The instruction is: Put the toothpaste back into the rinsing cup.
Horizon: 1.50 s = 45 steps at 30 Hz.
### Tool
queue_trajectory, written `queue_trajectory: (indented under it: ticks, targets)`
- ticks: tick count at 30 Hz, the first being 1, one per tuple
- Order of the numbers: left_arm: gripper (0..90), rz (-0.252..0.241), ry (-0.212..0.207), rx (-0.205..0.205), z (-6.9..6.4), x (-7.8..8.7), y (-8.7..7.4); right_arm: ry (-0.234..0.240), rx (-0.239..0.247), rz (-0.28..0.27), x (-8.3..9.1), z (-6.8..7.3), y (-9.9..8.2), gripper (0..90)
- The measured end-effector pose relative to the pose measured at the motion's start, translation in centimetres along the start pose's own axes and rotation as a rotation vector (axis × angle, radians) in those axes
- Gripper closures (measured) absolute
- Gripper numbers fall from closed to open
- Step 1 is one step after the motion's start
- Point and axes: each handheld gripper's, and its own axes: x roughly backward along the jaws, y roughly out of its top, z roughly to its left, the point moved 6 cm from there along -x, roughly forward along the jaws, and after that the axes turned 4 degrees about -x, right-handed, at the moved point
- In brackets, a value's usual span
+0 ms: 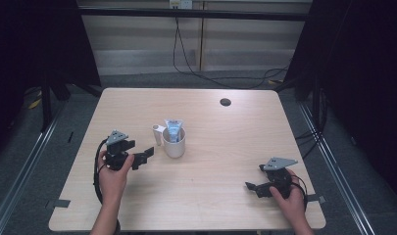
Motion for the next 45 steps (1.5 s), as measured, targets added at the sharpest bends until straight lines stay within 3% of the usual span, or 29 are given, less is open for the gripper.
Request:
queue_trajectory:
  ticks: [16,29,45]
  targets:
    - [15.7,0.048,0.015,0.000,0.8,-0.1,-2.7,0.000,0.000,0.000,0.0,0.0,0.0,10.2]
    - [16.0,0.116,0.045,-0.032,1.6,-0.2,-5.2,0.000,-0.001,0.001,0.0,0.0,0.0,10.2]
    - [16.2,0.171,0.077,-0.082,1.7,-0.2,-6.7,0.000,-0.001,0.001,0.0,0.0,0.0,10.2]
